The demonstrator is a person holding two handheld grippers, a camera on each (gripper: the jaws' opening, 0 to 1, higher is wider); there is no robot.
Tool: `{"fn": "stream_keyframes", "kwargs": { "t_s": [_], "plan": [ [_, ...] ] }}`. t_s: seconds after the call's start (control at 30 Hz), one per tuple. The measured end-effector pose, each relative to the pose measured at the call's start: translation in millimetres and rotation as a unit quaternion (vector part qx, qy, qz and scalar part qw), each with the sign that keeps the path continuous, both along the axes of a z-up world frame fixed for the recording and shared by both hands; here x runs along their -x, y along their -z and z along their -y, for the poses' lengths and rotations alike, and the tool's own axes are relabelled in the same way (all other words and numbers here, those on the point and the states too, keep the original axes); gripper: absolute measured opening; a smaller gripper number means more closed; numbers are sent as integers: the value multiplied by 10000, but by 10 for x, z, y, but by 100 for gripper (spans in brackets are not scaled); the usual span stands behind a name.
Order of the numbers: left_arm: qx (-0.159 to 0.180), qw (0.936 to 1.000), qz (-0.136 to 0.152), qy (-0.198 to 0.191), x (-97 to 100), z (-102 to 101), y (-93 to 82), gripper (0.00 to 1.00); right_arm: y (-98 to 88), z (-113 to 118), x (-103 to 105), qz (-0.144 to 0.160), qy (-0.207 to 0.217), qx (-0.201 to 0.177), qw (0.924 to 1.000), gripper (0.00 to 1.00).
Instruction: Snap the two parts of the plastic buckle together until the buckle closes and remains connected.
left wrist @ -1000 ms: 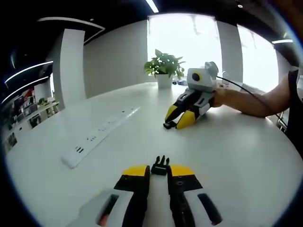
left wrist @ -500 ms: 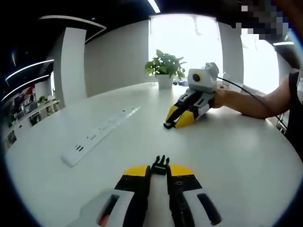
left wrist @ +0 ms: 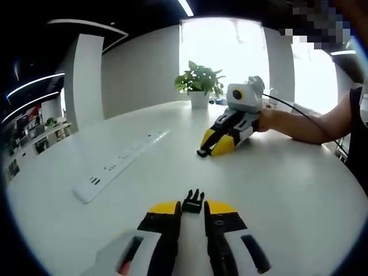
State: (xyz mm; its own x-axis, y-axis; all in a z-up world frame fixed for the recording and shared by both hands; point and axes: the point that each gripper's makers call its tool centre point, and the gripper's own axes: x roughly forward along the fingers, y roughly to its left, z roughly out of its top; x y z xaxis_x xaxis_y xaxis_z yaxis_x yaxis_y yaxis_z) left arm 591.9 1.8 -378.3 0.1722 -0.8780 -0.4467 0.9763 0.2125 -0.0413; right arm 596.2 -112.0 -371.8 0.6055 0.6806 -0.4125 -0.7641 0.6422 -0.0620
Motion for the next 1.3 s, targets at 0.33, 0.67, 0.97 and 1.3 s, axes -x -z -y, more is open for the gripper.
{"fn": "stream_keyframes", "kwargs": {
  "t_s": [0.33, 0.67, 0.97, 1.3],
  "plan": [
    [62, 9999, -137, -54, -4, 12, 4, 13, 17, -4, 9, -37, 6, -19, 10000, 13],
    [64, 9999, -149, -14, 18, 14, 3, 13, 21, -2, -4, -60, 35, -15, 10000, 12],
    [153, 9999, 2, -4, 10, 48, -31, 18, 21, -3, -22, -60, 22, -25, 10000, 12],
    [103, 9999, -45, 63, 25, 81, 16, 13, 17, -6, -19, -51, 13, -32, 10000, 12]
  ]
}}
